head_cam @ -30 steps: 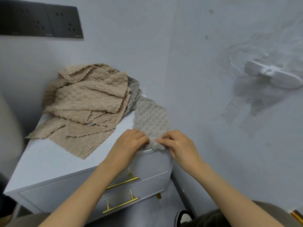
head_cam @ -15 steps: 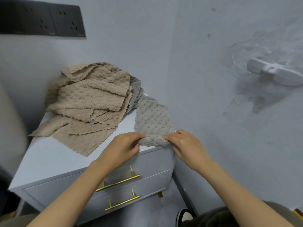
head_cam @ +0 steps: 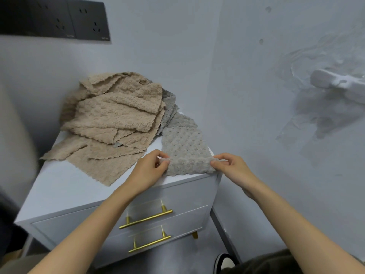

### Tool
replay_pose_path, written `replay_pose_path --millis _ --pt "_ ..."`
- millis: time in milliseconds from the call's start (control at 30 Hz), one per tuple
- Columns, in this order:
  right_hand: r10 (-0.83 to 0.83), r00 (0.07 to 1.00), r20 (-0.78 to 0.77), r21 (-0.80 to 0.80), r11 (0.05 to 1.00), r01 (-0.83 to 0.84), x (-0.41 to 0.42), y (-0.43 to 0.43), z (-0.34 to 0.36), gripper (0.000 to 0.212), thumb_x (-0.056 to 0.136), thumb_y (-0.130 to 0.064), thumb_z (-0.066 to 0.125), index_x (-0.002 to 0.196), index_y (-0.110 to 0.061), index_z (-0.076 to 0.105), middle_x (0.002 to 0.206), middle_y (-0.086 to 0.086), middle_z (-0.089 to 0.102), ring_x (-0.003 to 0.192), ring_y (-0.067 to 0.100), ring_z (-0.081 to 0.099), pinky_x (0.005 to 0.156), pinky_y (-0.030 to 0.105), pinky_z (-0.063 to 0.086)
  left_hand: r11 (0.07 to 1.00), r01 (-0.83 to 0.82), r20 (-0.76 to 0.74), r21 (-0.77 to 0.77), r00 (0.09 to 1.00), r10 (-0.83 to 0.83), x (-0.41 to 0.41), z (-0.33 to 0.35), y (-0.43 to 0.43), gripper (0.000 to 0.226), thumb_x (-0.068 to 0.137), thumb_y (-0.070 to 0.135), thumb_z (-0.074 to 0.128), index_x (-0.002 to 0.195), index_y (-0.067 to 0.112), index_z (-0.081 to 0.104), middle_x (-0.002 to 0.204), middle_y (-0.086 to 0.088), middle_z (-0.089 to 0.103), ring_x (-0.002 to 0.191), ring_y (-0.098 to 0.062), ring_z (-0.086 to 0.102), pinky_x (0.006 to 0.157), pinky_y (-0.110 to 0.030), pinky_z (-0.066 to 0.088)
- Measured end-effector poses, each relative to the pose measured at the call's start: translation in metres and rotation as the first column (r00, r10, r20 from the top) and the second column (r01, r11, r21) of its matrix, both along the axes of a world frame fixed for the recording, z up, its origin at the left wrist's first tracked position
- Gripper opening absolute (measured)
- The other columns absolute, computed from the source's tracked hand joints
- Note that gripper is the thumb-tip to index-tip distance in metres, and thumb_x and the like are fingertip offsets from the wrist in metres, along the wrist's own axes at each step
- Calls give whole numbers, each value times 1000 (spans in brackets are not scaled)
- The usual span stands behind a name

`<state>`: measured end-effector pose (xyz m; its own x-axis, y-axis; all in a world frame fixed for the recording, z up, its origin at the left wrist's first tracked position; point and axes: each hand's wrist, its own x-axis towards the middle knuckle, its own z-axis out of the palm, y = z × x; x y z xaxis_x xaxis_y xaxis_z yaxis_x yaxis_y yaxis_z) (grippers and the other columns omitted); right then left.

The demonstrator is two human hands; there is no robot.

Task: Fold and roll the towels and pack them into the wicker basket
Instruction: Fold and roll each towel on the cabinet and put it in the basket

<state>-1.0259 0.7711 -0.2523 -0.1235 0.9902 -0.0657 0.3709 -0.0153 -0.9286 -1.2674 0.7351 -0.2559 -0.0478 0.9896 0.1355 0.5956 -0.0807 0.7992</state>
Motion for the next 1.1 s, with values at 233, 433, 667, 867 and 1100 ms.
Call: replay_pose_path --millis 233,433,667,867,1100 --pt "-194 951 240 134 977 165 -8 3 4 19 75 -38 73 87 -28 63 76 -4 69 79 12 64 71 30 50 996 -82 -41 31 996 84 3 1 5 7 91 23 59 97 20 58 83 3 63 72 -11 61 61 -20 45" --pt "-247 862 442 343 935 92 -12 2 2 20 80 -37 65 95 -31 53 72 -9 58 77 14 57 59 29 44 983 -51 -230 174 969 91 7 -7 5 7 92 18 53 98 18 56 88 0 58 73 -13 56 63 -28 45" --pt "-93 788 608 684 566 -461 -23 3 -14 44 78 -7 35 104 -18 68 98 -3 64 88 22 53 70 34 49 863 260 -580 433 813 46 17 -11 0 35 78 10 31 97 11 61 93 -5 59 80 -26 52 64 -39 46" --pt "-121 696 708 635 539 -553 -23 -1 -23 39 78 -12 51 111 -14 70 105 -2 70 91 23 61 76 31 55 860 327 -657 393 754 14 11 -17 2 32 85 20 39 98 13 68 83 -1 64 70 -23 61 61 -31 48" --pt "-175 637 751 603 576 -552 -10 0 -20 50 66 -4 76 114 -17 70 109 -8 71 88 20 66 69 25 53 904 301 -509 302 853 -114 -4 -16 -2 32 91 24 57 123 23 62 99 11 63 87 -4 58 76 -13 43"
